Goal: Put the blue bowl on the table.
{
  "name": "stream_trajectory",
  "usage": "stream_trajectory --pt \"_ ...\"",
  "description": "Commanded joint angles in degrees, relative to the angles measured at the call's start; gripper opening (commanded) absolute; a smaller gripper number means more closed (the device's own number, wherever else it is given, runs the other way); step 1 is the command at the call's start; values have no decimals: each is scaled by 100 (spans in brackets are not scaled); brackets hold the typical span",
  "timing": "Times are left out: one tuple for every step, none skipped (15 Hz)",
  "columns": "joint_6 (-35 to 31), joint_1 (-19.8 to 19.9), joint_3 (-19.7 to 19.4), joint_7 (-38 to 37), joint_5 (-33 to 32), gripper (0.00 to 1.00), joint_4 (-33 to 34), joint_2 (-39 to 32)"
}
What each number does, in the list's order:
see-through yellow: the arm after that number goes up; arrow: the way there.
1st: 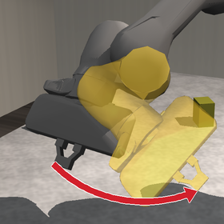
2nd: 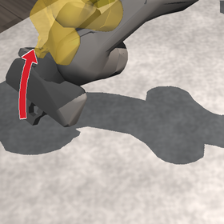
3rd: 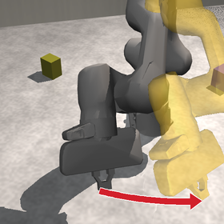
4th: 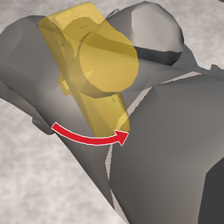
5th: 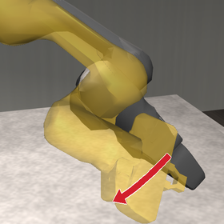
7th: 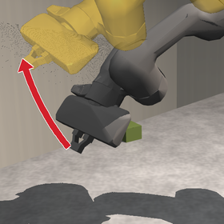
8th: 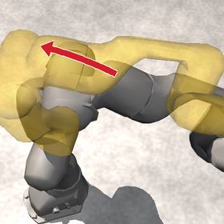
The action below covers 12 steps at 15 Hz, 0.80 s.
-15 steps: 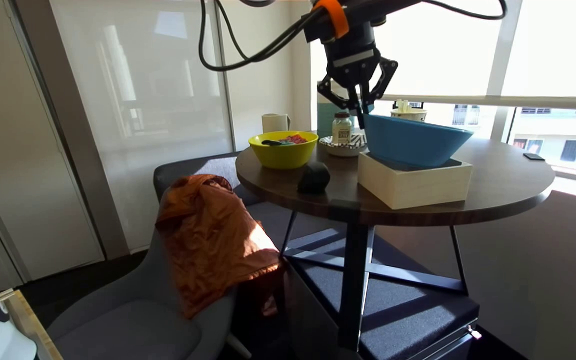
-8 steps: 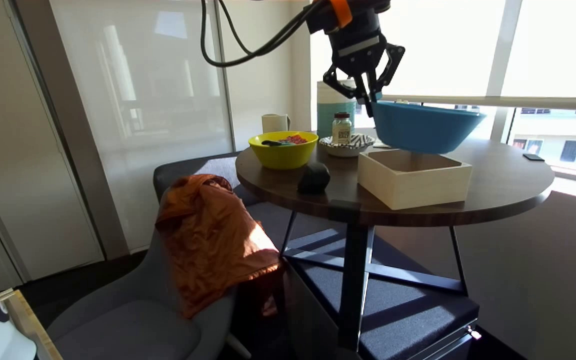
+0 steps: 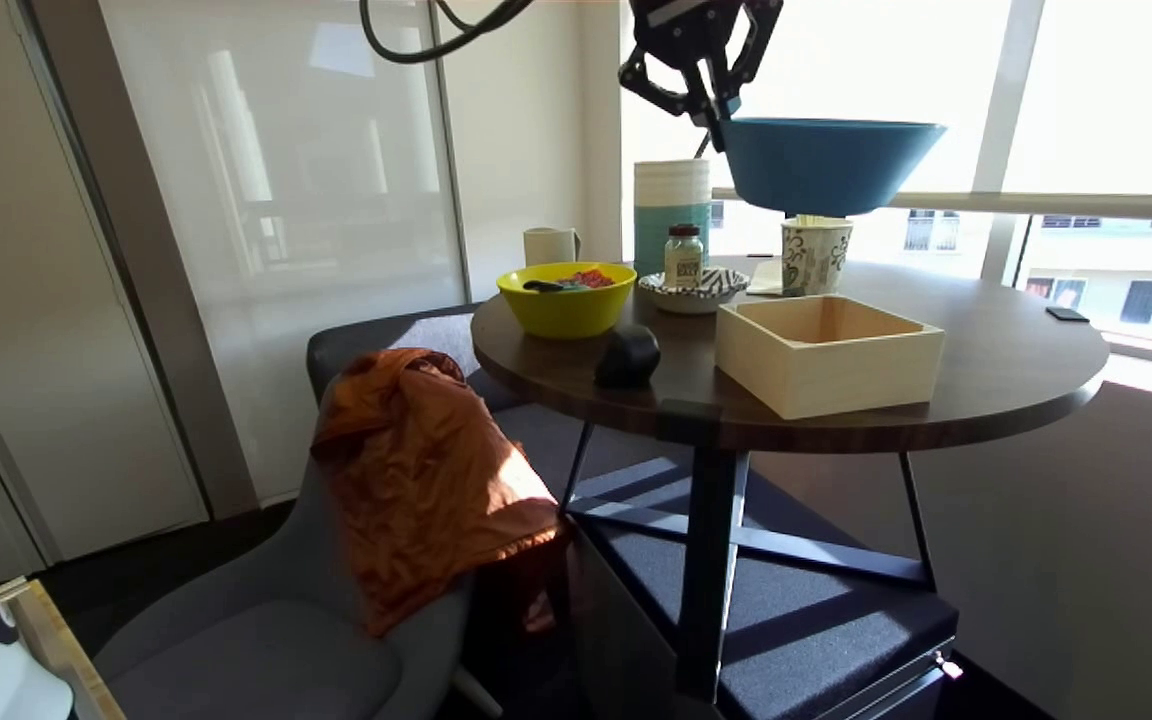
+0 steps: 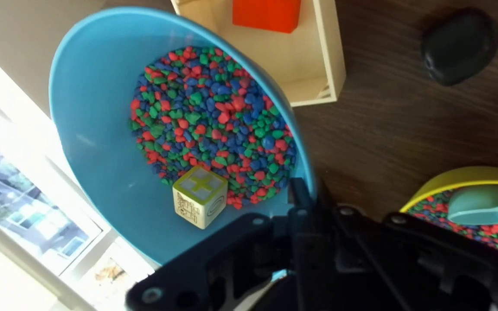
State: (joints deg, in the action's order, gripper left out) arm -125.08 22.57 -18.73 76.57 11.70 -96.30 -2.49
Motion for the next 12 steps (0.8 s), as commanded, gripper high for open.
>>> stream_trajectory --pt "372 -144 66 559 335 1 -332 444" --pt "508 -183 61 607 324 1 -370 469" --pt "622 -220 55 632 309 1 -376 469" --pt "711 -257 53 658 324 1 -380 478" --pt "773 -297 57 691 357 1 -409 495" --pt "876 -348 86 727 415 1 -455 547" --pt "891 -401 116 755 429 1 -532 593" --pt "907 -438 129 668 495 1 -549 600" --pt "1017 -425 80 596 626 1 -431 516" --pt "925 -431 66 546 371 5 -372 346" --pt "957 -448 69 545 431 5 -377 348" --pt "968 -447 68 545 458 5 -377 348"
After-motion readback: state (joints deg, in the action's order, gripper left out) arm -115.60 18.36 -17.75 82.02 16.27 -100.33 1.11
